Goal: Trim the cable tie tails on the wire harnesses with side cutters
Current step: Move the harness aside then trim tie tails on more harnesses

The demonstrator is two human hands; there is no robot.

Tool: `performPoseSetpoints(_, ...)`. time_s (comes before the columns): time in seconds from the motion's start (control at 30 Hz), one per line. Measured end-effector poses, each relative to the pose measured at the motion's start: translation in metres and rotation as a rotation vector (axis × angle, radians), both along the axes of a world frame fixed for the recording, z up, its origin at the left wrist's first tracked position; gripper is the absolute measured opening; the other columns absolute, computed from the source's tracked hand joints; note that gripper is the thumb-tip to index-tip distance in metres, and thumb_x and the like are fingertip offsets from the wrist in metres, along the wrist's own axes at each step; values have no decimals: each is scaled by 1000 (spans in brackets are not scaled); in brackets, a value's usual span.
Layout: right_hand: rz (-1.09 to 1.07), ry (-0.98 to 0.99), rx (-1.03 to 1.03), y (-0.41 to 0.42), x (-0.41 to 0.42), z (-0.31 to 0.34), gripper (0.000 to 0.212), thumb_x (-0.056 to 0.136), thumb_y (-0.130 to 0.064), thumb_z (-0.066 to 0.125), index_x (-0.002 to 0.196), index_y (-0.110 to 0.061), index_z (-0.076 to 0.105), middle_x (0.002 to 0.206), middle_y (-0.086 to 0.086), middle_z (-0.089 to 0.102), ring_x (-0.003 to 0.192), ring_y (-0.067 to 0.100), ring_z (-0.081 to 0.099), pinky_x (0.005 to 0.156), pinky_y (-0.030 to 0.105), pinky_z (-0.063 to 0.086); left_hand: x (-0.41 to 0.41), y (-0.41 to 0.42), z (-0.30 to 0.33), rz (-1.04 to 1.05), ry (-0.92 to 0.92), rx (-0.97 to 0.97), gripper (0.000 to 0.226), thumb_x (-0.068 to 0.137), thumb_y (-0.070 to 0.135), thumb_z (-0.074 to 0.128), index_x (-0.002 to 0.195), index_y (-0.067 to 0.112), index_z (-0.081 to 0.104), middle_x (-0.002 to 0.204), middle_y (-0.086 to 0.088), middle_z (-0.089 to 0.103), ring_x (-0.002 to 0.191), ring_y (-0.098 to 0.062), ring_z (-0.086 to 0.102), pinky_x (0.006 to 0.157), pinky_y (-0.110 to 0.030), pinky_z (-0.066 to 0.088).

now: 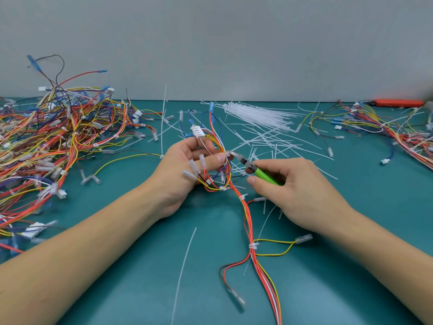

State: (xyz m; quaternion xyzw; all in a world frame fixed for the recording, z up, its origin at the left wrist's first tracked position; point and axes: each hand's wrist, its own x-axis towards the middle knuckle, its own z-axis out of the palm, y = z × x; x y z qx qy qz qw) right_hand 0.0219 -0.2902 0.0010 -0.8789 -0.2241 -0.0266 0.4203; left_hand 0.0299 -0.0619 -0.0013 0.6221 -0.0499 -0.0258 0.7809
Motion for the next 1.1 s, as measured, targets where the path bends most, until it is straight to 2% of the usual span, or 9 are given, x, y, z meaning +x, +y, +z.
performPoseSetpoints(0.17, -44, 36, 20, -2, 4, -1, 13, 98, -40, 66, 100, -29, 73, 61, -5, 42, 54, 13, 34, 46, 22, 30, -1, -2, 0, 0, 1, -12, 24, 87, -3, 72, 87, 15, 56, 90, -11, 68, 96, -21, 77, 51, -20, 50)
performPoseSetpoints(0.3, -68, 16, 56, -1, 2, -4, 12, 97, -40, 67, 99, -30, 73, 60, -8, 44, 52, 11, 35, 45, 18, 30, -2, -2, 0, 2, -2, -7, 24, 87, -4, 72, 86, 14, 56, 95, -18, 68, 92, -21, 77, 52, -18, 50)
performPoseSetpoints(0.47, -64, 51, 94, 0, 4, -1, 11, 97, -41, 68, 101, -33, 74, 81, 16, 63, 64, 14, 45, 60, 31, 39, 0, -1, -4, -13, -20, 84, 22, 85, 3, 76, 85, 16, 58, 88, -9, 76, 98, -30, 75, 68, -34, 51)
performPoseSetpoints(0.57, -51, 65, 108, 1, 4, -2, 16, 93, -48, 67, 100, -35, 73, 83, 13, 67, 65, 16, 50, 64, 36, 46, 1, -1, -6, -19, -25, 95, 21, 86, 3, 75, 85, 15, 58, 89, -11, 77, 94, -31, 74, 67, -33, 54)
performPoseSetpoints(0.73, -48, 72, 167, 3, 1, -3, 25, 86, -53, 65, 101, -35, 72, 83, 7, 69, 77, 32, 62, 75, 55, 56, -1, -3, -7, -17, -52, 169, 17, 86, 2, 77, 87, 10, 62, 80, -13, 72, 64, -19, 70, 54, -22, 53)
performPoseSetpoints(0.83, -59, 67, 207, 2, 1, -4, 26, 84, -56, 65, 102, -38, 70, 88, 4, 73, 74, 28, 65, 75, 53, 58, -1, -4, -9, -42, -68, 201, 11, 89, 0, 75, 89, 5, 65, 74, -9, 70, 60, -16, 68, 54, -19, 53)
performPoseSetpoints(0.9, -66, 79, 248, 2, 1, -4, 21, 86, -51, 66, 102, -38, 69, 91, 2, 75, 71, 24, 68, 72, 49, 60, -1, -4, -9, -46, -81, 243, 8, 91, 4, 75, 91, 4, 67, 75, -19, 69, 62, -19, 69, 56, -21, 53)
performPoseSetpoints(1.0, -59, 81, 288, 2, 1, -3, 13, 90, -43, 69, 102, -38, 69, 95, 1, 75, 77, 22, 70, 74, 44, 59, -2, -4, -11, -61, -93, 281, 11, 93, 15, 76, 94, 6, 69, 87, -33, 67, 73, -28, 70, 65, -35, 57)
performPoseSetpoints(1.1, 14, 44, 206, 5, -4, -2, 17, 90, -42, 70, 105, -39, 65, 93, -3, 74, 83, 22, 70, 80, 44, 58, -3, -8, -12, -64, -145, 404, 11, 99, 22, 69, 94, 13, 73, 77, -6, 72, 69, -17, 62, 62, -34, 52)
